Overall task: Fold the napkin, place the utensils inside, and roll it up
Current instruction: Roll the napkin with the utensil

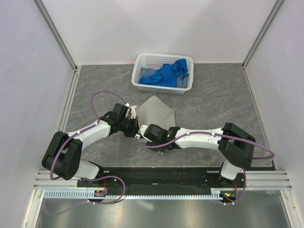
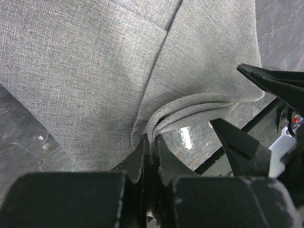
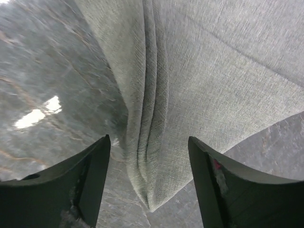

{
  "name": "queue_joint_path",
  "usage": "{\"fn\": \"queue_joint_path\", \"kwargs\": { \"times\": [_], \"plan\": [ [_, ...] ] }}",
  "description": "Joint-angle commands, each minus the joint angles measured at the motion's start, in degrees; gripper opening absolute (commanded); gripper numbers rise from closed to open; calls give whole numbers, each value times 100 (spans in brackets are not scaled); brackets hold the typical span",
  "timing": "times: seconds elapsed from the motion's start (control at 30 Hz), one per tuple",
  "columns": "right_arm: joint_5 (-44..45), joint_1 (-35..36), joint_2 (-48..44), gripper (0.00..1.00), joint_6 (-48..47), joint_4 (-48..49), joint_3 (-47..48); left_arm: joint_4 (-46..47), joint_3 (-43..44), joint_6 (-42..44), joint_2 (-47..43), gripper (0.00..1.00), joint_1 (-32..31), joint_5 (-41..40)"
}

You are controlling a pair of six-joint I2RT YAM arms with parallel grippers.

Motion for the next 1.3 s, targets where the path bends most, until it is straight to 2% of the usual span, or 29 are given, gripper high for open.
{"fn": "queue_joint_path", "kwargs": {
  "times": [0.0, 0.2, 0.23, 0.33, 0.4, 0.47, 0.53, 0.57, 0.63, 0.67, 0.73, 0.77, 0.87, 1.07, 1.27],
  "plan": [
    [600, 18, 269, 70, 72, -271, 140, -36, 219, -154, 59, 2, 73, 147],
    [689, 27, 375, 45, -24, -386, -1, -36, 246, -136, 85, 2, 126, 174],
    [645, 18, 401, 37, -77, -395, 34, -36, 254, -119, 77, 2, 126, 182],
    [242, 9, 445, 25, -358, -465, 148, -27, 263, -83, 129, 2, 135, 200],
    [-416, -17, 489, 20, -551, -666, 245, -18, 290, -66, 173, 2, 152, 174],
    [-864, -87, 542, 18, -622, -851, 412, -27, 351, -31, 147, 3, 161, 42],
    [-1428, -157, 674, 17, -666, -1202, 622, -27, 404, -4, 77, 9, 170, -159],
    [-1586, -184, 709, 17, -683, -1290, 684, -36, 439, 13, 16, 18, 179, -230],
    [-2008, -219, 779, 17, -745, -1458, 790, -27, 518, 66, -160, 25, 196, -501],
    [-2105, -237, 797, 17, -763, -1484, 816, -36, 544, 75, -196, 38, 205, -599],
    [-2334, -307, 841, 17, -815, -1555, 878, -27, 614, 75, -319, 46, 266, -853],
    [-2413, -342, 858, 17, -842, -1564, 895, -36, 632, 57, -354, 54, 284, -942],
    [-2738, -456, 885, 17, -938, -1529, 887, -18, 668, -30, -477, 64, 398, -1302],
    [-3204, -702, 903, 17, -1166, -1380, 825, 192, 387, -259, -837, 72, 740, -1927],
    [-3732, -922, 859, 16, -1562, -1230, 729, 746, -386, -715, -1619, 77, 917, -1655]
  ]
}}
